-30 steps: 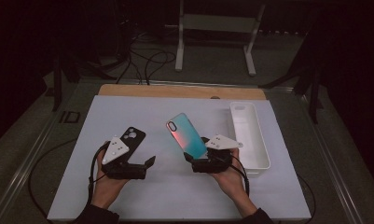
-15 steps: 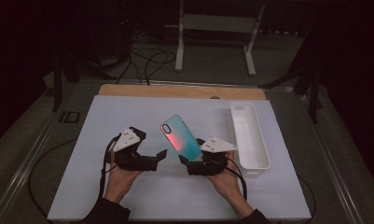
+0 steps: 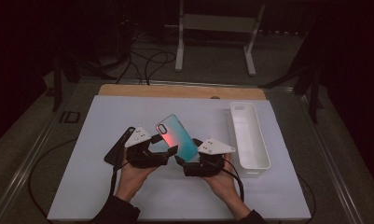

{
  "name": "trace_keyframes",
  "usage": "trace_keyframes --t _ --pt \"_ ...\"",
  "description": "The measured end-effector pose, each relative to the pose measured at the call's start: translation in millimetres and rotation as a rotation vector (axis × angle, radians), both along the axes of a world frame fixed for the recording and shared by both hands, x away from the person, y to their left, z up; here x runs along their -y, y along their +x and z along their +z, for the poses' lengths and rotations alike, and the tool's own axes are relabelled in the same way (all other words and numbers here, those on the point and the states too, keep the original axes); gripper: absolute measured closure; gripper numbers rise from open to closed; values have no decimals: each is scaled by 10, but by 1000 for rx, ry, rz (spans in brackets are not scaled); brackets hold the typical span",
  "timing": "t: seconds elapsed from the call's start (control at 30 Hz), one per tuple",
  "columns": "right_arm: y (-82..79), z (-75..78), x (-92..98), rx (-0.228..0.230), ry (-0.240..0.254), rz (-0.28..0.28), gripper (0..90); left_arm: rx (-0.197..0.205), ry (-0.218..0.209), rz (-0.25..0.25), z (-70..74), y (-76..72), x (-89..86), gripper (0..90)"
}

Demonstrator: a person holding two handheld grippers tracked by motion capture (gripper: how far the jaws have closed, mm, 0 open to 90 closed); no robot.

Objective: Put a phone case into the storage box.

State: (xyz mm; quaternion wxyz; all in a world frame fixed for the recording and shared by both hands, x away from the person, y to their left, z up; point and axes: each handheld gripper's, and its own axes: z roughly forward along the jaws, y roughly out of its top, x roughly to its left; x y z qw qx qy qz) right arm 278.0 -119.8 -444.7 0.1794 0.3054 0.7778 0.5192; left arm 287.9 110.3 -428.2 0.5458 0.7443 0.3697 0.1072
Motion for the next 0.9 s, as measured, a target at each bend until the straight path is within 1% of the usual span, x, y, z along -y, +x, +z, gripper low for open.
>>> trace_keyframes --t 0.07,0.1,0.17,0.23,0.27,0.3,0.37,0.4,0.47,0.5,0.53,0.57,0.63,0.67,0.77,0.83,0.9 --pt "-8 -2 -15 1 -1 5 167 -1 -16 -10 -4 2 19 364" --pt "-10 -5 -18 3 0 5 168 -3 -24 -17 -4 5 31 386" --pt "-16 -15 -29 3 2 10 168 -5 -24 -17 -6 9 43 448" --pt "-23 -19 -39 7 5 11 168 -11 -35 -31 -17 15 51 508" --pt "-26 -19 -43 8 7 12 167 -11 -35 -31 -17 15 51 526" --pt "-32 -16 -52 12 8 10 168 -21 -42 -47 -37 19 68 557" --pt "-35 -23 -72 13 0 19 168 -18 -36 -47 -50 13 89 602" --pt "-39 -29 -81 18 -7 15 168 -18 -41 -49 -54 11 93 619" --pt "-40 -38 -89 21 -15 16 168 -16 -44 -51 -55 11 94 681" --pt "-41 -48 -95 18 -16 18 167 -15 -50 -54 -54 10 94 681" --pt "-43 -59 -102 15 -18 18 168 -16 -59 -58 -52 10 97 720" --pt "-44 -69 -111 14 -17 19 167 -16 -58 -64 -50 9 101 747" --pt "-42 -79 -119 16 -25 17 167 -13 -59 -77 -49 1 114 774" --pt "-41 -84 -125 12 -22 16 167 -8 -48 -75 -48 -4 122 783" --pt "-37 -93 -136 11 -34 9 166 -9 -41 -73 -52 -9 140 798" --pt "-35 -96 -139 8 -39 6 165 -6 -46 -76 -56 -15 150 809" --pt "-30 -96 -146 3 -43 5 163 -2 -43 -75 -57 -19 163 818"
